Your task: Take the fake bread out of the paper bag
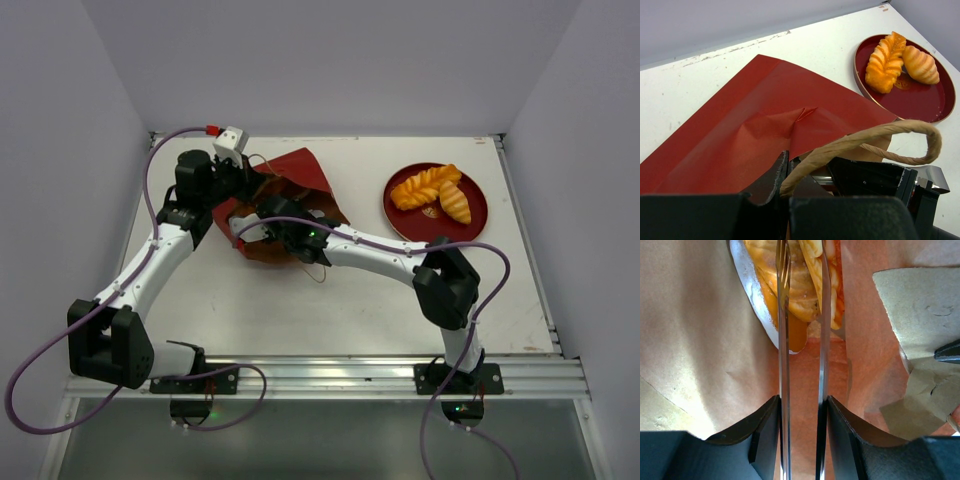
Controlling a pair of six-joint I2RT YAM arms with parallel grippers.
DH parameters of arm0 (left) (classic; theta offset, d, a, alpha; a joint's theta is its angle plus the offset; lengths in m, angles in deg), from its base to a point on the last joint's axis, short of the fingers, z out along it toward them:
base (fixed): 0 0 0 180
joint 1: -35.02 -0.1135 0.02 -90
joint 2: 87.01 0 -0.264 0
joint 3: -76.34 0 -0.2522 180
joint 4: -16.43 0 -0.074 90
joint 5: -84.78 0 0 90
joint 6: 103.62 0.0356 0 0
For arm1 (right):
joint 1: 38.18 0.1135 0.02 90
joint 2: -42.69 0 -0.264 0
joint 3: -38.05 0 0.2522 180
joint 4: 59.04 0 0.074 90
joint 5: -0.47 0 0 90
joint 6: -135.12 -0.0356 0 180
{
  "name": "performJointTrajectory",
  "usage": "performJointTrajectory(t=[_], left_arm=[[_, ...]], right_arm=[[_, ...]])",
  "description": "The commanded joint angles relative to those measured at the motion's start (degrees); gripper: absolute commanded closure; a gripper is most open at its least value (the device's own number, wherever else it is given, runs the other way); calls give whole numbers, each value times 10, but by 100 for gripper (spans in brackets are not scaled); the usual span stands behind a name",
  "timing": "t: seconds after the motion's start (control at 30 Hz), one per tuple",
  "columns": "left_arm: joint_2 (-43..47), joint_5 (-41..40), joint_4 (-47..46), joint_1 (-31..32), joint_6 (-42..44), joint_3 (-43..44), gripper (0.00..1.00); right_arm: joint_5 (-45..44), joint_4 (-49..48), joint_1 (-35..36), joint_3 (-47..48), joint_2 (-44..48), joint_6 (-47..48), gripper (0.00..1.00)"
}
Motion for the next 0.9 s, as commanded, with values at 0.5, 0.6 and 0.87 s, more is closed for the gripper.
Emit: performJointTrajectory(t=[0.5, 0.6, 0.87], left_arm=[[17, -3, 4, 1, 7, -5, 100], [17, -3, 4, 1, 7, -5, 100], [17, -2, 4, 1, 7, -6, 100]], right_arm=[[-10, -29, 0, -16, 58, -19, 56], [-9, -28, 0, -22, 68, -22, 56], [-9, -29, 0, -21, 55, -23, 56]])
